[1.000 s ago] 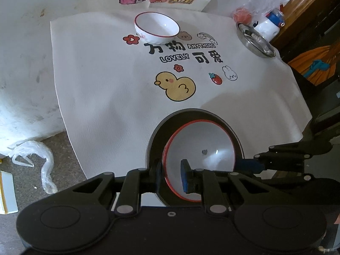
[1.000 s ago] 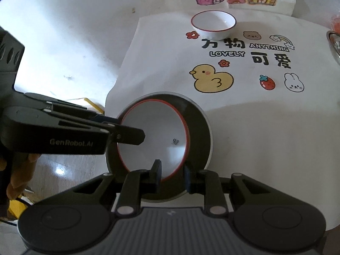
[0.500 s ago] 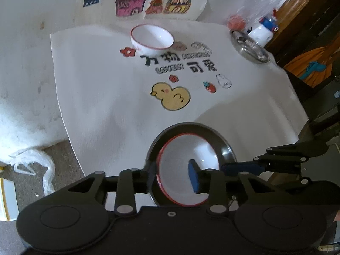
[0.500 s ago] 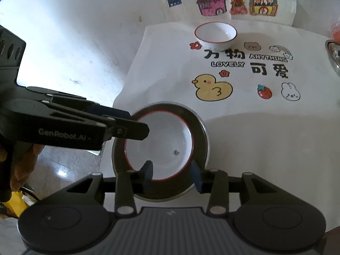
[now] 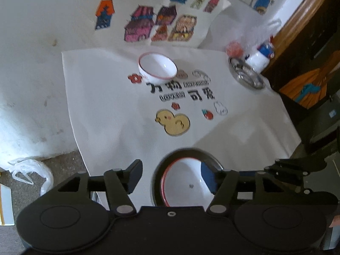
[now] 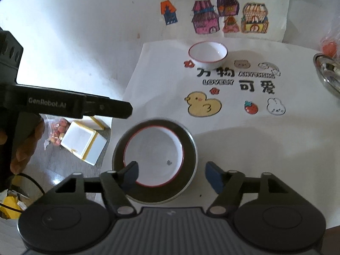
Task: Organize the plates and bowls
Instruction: 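Open both grippers and lift away from the nested bowls, then move both grippers to the second red-rimmed white bowl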
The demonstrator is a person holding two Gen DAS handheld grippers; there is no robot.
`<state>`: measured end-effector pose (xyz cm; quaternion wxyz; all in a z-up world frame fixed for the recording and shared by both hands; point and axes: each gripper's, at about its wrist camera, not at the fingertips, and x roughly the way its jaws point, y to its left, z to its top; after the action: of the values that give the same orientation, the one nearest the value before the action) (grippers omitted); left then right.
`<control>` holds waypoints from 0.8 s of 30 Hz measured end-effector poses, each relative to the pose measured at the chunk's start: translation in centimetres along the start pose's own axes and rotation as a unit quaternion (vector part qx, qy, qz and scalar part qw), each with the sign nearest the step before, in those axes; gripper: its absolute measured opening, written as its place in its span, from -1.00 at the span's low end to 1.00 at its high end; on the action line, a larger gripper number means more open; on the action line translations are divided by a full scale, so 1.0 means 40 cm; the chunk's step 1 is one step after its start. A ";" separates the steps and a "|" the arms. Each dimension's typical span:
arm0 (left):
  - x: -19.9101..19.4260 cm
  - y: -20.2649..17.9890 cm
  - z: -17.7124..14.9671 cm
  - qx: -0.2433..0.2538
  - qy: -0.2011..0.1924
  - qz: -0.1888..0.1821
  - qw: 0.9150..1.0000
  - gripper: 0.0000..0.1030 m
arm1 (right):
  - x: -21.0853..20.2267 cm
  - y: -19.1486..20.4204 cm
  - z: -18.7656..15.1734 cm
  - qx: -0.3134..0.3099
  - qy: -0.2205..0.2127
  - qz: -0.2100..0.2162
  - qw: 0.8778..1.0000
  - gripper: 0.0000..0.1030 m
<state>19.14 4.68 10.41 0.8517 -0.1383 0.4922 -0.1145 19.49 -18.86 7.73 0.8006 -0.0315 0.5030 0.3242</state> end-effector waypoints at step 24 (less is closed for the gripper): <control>0.031 0.131 0.105 -0.050 -0.076 0.049 0.995 0.98 | 0.018 -0.169 0.123 0.083 -0.081 -0.039 0.992 1.00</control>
<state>23.70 9.67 9.60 0.8834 -0.1645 0.4372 -0.0375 27.30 -21.98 7.71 0.8505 0.0420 0.4600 0.2515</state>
